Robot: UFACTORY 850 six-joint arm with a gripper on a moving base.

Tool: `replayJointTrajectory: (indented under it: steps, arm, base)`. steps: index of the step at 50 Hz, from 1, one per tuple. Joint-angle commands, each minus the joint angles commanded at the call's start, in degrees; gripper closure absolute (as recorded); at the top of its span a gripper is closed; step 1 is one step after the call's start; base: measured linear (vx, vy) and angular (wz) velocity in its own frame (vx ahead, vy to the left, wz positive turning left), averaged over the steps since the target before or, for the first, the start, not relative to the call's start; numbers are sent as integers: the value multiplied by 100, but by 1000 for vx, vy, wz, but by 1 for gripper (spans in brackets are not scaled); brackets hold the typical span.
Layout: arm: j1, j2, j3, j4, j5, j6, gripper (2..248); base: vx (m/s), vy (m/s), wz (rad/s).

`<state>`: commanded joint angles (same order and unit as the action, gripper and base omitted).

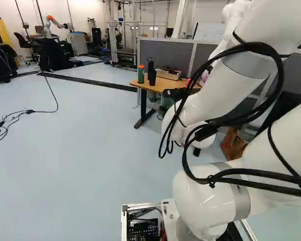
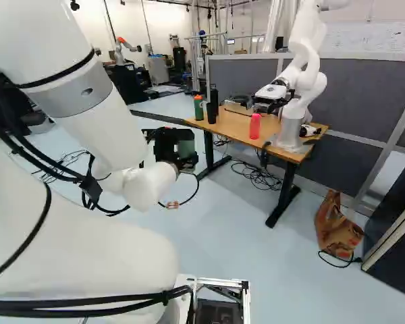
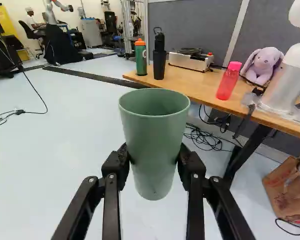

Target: Place the green cup on the table

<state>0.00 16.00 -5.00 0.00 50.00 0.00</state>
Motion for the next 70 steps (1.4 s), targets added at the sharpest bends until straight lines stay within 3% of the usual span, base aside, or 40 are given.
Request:
replayJointTrajectory:
  steps: [26, 52, 70]
  arm:
    - [0, 0, 0, 0, 0, 0, 132]
    - [0, 0, 0, 0, 0, 0, 132]
    - [0, 0, 0, 0, 0, 0, 132]
  base:
    - [97, 76, -31]
    - [273, 105, -36]
    - [306, 21, -20]
